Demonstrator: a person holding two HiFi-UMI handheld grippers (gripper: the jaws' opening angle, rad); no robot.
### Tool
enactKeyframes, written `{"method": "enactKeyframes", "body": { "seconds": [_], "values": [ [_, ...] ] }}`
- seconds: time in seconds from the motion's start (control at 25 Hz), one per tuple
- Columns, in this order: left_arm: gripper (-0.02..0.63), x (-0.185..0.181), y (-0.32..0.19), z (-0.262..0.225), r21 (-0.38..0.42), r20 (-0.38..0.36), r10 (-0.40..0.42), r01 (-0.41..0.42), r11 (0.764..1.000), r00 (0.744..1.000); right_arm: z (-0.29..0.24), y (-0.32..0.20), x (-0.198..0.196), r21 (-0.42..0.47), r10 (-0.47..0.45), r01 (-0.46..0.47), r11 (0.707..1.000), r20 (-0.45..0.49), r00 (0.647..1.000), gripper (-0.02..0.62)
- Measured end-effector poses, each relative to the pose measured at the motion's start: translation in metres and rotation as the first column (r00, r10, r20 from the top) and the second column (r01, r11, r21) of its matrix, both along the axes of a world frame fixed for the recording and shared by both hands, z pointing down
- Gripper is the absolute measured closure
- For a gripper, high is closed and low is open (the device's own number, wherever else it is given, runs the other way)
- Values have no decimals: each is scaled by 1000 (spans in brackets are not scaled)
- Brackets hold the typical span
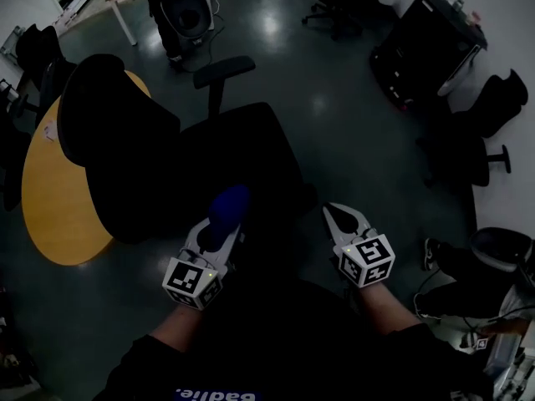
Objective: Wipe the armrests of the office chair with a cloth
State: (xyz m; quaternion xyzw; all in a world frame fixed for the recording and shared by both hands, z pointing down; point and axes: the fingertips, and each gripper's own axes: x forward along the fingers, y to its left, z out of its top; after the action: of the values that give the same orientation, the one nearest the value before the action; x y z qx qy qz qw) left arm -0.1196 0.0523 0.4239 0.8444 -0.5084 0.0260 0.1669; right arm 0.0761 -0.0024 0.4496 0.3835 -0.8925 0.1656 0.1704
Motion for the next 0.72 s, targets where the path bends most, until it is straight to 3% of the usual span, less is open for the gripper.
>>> {"method": "enactKeyframes", "body": {
  "seconds": [0.28,0.44,0.56,0.72],
  "values": [
    [486,-16,-18,28,-61,-17,64,-65,996,998,9,-46,-8,-24,59,-60,998,-59,997,591],
    [486,-20,-23,36,-89,-2,20,-20,996,1000,35,-61,-6,-61,17,-21,998,-73,997,591],
    [486,-15,-27,40,-79,58,-26,31,996,998,59,-75,13,-98,-8,-2,995,-108,994,591],
    [486,-15,-15,65,-149,150,-115,138,979,982,96,-79,28,-189,-71,48,981,-114,991,591]
  ]
}}
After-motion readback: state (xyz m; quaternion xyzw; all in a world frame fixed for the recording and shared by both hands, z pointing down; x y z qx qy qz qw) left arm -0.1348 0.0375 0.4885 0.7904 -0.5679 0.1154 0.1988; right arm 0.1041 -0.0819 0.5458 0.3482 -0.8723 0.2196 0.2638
